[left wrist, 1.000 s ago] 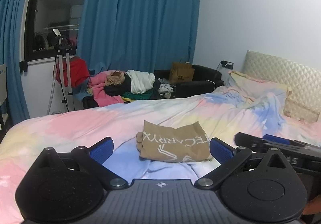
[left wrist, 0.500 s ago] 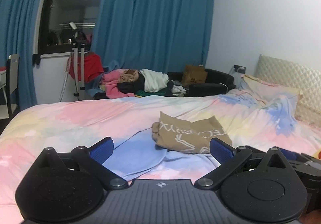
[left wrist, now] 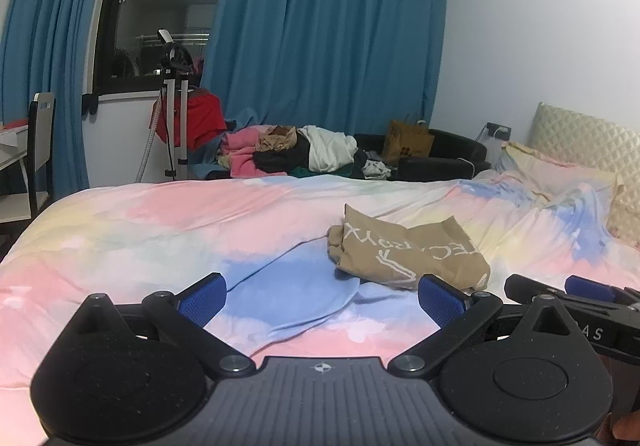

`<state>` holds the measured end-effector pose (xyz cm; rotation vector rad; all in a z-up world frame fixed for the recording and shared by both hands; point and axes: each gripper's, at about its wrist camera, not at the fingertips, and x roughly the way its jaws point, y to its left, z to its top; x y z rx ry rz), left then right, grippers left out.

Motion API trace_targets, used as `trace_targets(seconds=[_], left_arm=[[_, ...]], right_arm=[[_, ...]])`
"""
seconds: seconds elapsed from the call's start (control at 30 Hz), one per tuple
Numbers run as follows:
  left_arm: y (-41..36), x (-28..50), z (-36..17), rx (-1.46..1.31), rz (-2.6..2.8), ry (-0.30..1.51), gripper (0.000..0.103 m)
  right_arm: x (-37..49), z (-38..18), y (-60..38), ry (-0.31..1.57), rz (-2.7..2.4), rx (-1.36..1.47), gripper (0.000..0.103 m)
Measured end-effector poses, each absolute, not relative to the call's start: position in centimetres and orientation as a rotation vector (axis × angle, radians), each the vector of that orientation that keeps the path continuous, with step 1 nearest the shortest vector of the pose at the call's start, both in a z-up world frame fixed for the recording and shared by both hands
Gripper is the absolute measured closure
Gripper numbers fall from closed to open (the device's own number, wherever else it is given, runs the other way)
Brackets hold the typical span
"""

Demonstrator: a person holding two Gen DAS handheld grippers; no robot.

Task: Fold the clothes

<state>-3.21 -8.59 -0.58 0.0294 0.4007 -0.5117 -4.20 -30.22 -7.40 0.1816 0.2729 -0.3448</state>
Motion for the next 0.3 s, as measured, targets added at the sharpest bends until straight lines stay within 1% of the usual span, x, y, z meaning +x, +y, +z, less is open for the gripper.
trace_targets(seconds=[0.3], left_arm=[[-9.04, -3.96, -0.66, 0.052, -0.517, 0.385, 0.0]], right_arm=[[-4.27, -7.5, -30.12, 0.288, -0.356, 0.185, 0.013]])
